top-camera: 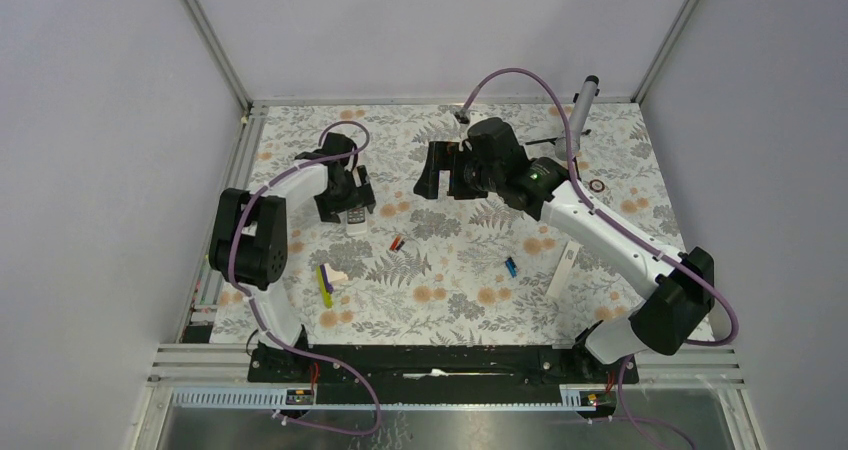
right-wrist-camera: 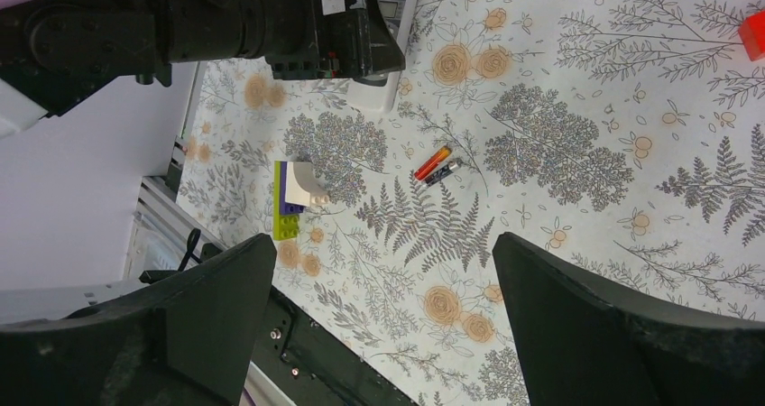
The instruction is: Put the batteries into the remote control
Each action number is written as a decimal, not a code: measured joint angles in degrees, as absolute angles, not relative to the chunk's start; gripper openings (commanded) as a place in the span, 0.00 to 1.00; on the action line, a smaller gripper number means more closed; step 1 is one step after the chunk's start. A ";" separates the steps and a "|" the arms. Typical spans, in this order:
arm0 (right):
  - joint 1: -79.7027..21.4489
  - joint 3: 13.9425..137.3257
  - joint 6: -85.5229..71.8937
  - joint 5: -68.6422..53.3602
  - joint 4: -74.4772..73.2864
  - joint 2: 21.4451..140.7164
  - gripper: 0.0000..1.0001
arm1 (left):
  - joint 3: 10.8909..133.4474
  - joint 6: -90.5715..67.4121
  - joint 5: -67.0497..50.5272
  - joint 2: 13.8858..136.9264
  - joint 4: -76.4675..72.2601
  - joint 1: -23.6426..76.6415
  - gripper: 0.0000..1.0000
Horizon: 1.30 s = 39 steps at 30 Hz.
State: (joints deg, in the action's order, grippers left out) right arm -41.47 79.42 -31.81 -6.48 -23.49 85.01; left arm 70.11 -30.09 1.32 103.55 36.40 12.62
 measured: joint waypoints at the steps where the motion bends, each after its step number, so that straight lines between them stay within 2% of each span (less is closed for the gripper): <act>1: -41.47 79.37 -31.79 -6.48 -23.49 85.03 0.97 | 70.11 -30.15 1.32 104.18 36.03 12.62 0.83; 7: -41.47 79.35 -31.77 -7.01 -23.42 85.30 0.91 | 70.39 -30.55 1.91 106.78 36.03 12.86 0.78; 10: -41.47 79.05 -31.83 -7.22 -23.29 85.65 0.89 | 71.09 -31.11 3.31 107.44 36.45 13.43 0.70; 12: -41.47 78.43 -31.88 -7.66 -23.16 85.80 0.89 | 72.01 -31.66 4.45 108.14 37.43 13.80 0.63; 16: -41.47 77.12 -32.01 -8.51 -22.81 85.95 0.89 | 73.12 -32.56 6.04 108.84 38.92 14.74 0.36; 19: -41.47 76.71 -32.03 -8.69 -22.72 86.00 0.88 | 73.52 -32.84 6.20 108.92 39.40 15.33 0.27; 23: -41.47 76.05 -31.99 -9.65 -21.93 86.00 0.84 | 73.80 -32.62 3.51 108.79 40.07 15.46 0.27; 27: -41.52 74.50 -32.93 -14.52 -19.14 86.43 0.83 | 73.73 -31.53 -4.89 104.60 40.73 15.18 0.28; 34: -43.42 67.53 -41.39 -21.89 -3.07 86.83 0.99 | 72.16 -33.15 -27.53 83.24 31.40 13.15 0.30; 39: -44.10 64.88 -48.23 -22.28 6.70 85.12 1.00 | 70.81 -40.14 -42.09 75.99 19.79 11.05 0.31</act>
